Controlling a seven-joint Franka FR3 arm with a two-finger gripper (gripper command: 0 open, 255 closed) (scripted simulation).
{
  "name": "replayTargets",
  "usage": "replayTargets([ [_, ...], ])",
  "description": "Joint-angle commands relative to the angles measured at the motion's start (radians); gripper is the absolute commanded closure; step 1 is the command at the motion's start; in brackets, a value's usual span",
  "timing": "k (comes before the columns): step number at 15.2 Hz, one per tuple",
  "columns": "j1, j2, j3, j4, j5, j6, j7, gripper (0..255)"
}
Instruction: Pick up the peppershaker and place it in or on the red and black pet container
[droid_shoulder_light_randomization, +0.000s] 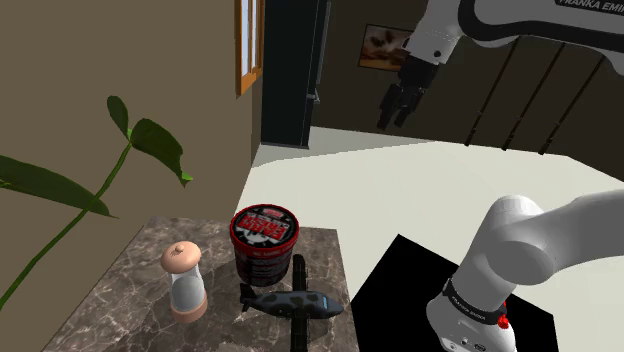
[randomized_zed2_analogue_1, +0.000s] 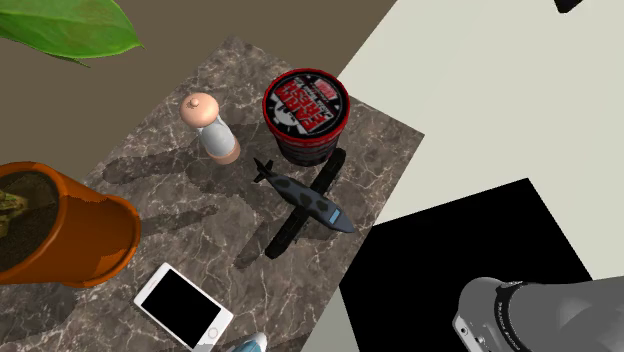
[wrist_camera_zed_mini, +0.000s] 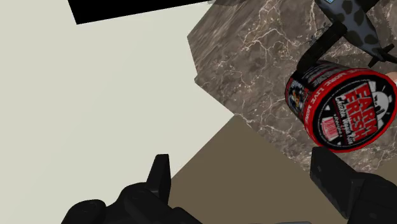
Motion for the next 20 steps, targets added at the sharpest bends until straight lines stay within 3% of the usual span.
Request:
replayTargets([
  [1,0.000,0.000,0.000,0.000,0.000,0.000,0.000,0],
  [10,0.054,0.155,0.167,-0.007,0.099,0.136,0.177,0],
  [20,0.093,0.419,0.344,0.094,0.147,0.282,0.371,0],
])
